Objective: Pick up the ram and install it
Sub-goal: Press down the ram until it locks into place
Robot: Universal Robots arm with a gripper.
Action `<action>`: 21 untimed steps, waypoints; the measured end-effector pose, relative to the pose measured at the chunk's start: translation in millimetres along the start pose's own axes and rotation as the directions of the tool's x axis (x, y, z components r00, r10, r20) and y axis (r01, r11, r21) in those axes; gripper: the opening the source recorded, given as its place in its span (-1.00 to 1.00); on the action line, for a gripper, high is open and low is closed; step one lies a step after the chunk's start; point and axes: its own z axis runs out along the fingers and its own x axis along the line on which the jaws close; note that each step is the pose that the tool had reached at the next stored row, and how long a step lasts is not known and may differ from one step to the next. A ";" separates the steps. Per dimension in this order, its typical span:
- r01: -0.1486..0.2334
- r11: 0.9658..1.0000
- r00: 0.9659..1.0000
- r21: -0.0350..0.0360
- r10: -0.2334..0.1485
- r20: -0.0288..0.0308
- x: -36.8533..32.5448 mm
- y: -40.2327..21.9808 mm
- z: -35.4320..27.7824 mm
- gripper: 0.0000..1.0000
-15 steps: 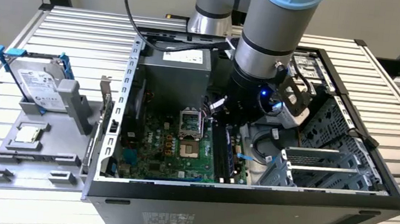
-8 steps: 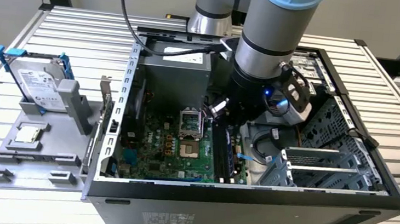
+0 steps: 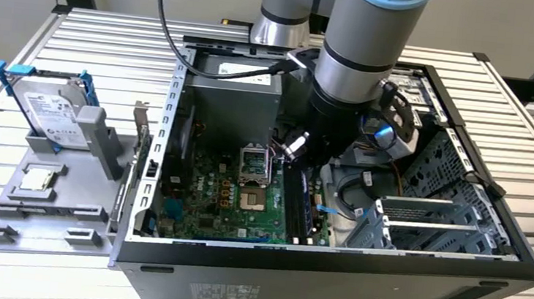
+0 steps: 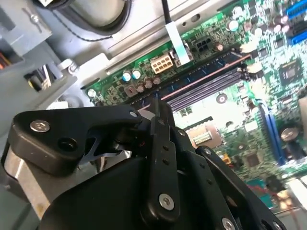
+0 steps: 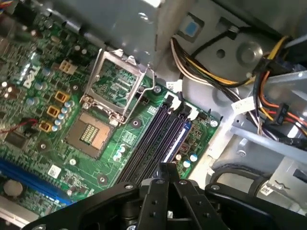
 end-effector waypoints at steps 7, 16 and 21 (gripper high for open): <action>0.117 0.993 0.993 -0.002 -0.117 0.001 -0.1 0.0 -7.9 -1.00; 0.276 0.961 0.961 -0.004 -0.276 0.003 -0.1 -0.1 -8.1 -1.00; 0.343 0.939 0.939 -0.017 -0.342 0.019 -0.2 -0.1 -8.0 -1.00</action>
